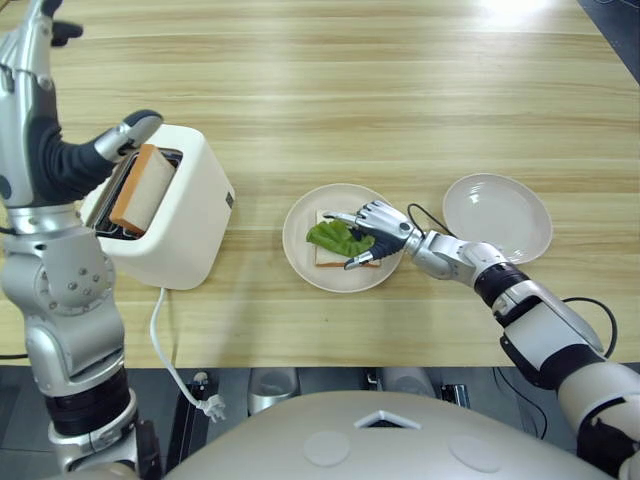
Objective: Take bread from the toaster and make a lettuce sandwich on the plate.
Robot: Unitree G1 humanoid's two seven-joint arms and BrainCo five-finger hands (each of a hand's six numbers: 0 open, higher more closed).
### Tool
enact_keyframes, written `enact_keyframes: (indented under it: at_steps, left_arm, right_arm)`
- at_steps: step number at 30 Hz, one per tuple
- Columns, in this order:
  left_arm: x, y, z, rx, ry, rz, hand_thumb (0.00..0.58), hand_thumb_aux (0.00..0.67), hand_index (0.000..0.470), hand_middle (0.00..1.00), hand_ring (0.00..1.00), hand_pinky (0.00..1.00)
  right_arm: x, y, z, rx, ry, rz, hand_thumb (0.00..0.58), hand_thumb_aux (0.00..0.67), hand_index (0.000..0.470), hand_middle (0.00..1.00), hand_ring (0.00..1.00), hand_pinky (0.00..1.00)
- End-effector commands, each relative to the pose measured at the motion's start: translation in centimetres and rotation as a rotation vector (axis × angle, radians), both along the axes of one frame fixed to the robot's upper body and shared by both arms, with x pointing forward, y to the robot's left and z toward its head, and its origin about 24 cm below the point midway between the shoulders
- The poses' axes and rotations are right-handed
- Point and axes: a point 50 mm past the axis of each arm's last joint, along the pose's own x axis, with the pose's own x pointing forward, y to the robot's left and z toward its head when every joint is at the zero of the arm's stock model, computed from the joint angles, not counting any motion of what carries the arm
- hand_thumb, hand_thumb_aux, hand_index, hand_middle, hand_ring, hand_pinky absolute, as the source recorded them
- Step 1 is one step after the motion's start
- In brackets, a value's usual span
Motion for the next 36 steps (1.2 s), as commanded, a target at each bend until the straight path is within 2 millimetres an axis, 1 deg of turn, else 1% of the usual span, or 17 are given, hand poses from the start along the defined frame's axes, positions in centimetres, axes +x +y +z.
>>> enact_keyframes:
  at_steps: [1,6,7,8,9,10,11,14,15,17,23,24,25,26,30,34,36]
  left_arm:
    - [0.1,2.0,-2.9,0.022,0.179,0.115,0.0,0.0,0.0,0.14,0.14,0.14]
    - [-0.3,3.1,-7.8,0.035,0.45,0.188,0.0,0.0,0.0,0.12,0.12,0.12]
    - [-0.5,3.3,-8.6,0.035,0.492,0.203,0.0,0.0,0.0,0.07,0.07,0.07]
    - [-0.8,3.6,-9.3,0.034,0.532,0.221,0.0,0.0,0.0,0.07,0.07,0.07]
    - [-1.0,3.8,-9.8,0.029,0.564,0.238,0.0,0.0,0.0,0.02,0.02,0.02]
    - [-1.3,4.0,-10.3,0.023,0.589,0.253,0.0,0.0,0.0,0.02,0.02,0.02]
    - [-1.4,4.1,-10.6,0.022,0.611,0.263,0.0,0.0,0.0,0.0,0.0,0.0]
    - [-1.6,4.1,-11.5,0.012,0.662,0.272,0.0,0.0,0.0,0.0,0.0,0.0]
    - [-1.7,4.1,-11.8,0.012,0.68,0.272,0.0,0.0,0.0,0.0,0.0,0.0]
    - [-1.6,4.0,-12.3,0.012,0.704,0.269,0.0,0.0,0.0,0.0,0.0,0.0]
    - [-1.0,3.2,-12.7,-0.005,0.711,0.234,0.0,0.0,0.0,0.0,0.0,0.0]
    - [-0.9,3.1,-12.7,-0.006,0.707,0.23,0.271,0.181,0.124,0.0,0.0,0.0]
    - [-0.8,3.0,-12.7,-0.007,0.701,0.227,0.482,0.394,0.271,0.0,0.0,0.0]
    - [-0.7,2.9,-12.6,-0.008,0.692,0.222,0.58,0.67,0.46,0.0,0.0,0.0]
    - [0.1,2.2,-11.8,-0.002,0.639,0.197,0.58,0.67,0.46,0.0,0.0,0.0]
    - [1.2,1.5,-9.3,0.028,0.483,0.185,0.58,0.67,0.46,0.0,0.0,0.0]
    - [1.7,1.2,-7.6,0.048,0.384,0.184,0.58,0.67,0.46,0.0,0.0,0.0]
  right_arm:
    - [-0.3,0.0,0.4,0.017,0.007,0.013,0.0,0.0,0.0,0.27,0.27,0.27]
    - [0.1,0.1,2.5,0.084,-0.052,0.021,0.0,0.0,0.0,0.27,0.27,0.27]
    - [0.2,0.1,3.0,0.095,-0.065,0.025,0.0,0.0,0.0,0.27,0.27,0.27]
    - [0.2,0.1,3.4,0.104,-0.077,0.03,0.0,0.0,0.0,0.27,0.27,0.27]
    - [0.2,0.1,3.8,0.111,-0.09,0.034,0.0,0.0,0.0,0.26,0.26,0.26]
    - [0.2,0.1,4.1,0.114,-0.099,0.038,0.0,0.0,0.0,0.26,0.26,0.26]
    - [0.2,0.1,4.4,0.118,-0.109,0.04,0.0,0.0,0.0,0.25,0.25,0.25]
    - [0.2,0.0,5.3,0.131,-0.137,0.037,0.0,0.0,0.0,0.22,0.22,0.22]
    - [0.2,0.0,5.7,0.136,-0.15,0.037,0.0,0.0,0.0,0.17,0.17,0.17]
    - [0.2,0.0,6.4,0.148,-0.177,0.036,0.0,0.0,0.0,0.0,0.0,0.0]
    - [0.3,0.0,7.2,0.171,-0.201,0.029,0.0,0.0,0.0,0.0,0.0,0.0]
    - [0.3,0.0,7.2,0.175,-0.2,0.026,0.0,0.0,0.0,0.0,0.0,0.0]
    - [0.3,0.0,7.2,0.177,-0.198,0.023,0.0,0.0,0.0,0.0,0.0,0.0]
    - [0.3,-0.1,7.1,0.179,-0.196,0.02,0.0,0.0,0.0,0.0,0.0,0.0]
    - [0.3,-0.3,6.8,0.189,-0.186,-0.002,0.0,0.0,0.0,0.0,0.0,0.0]
    - [0.2,-0.6,6.4,0.199,-0.177,-0.027,0.0,0.0,0.0,0.0,0.0,0.0]
    - [0.2,-0.7,6.2,0.199,-0.167,-0.038,0.0,0.0,0.0,0.0,0.0,0.0]
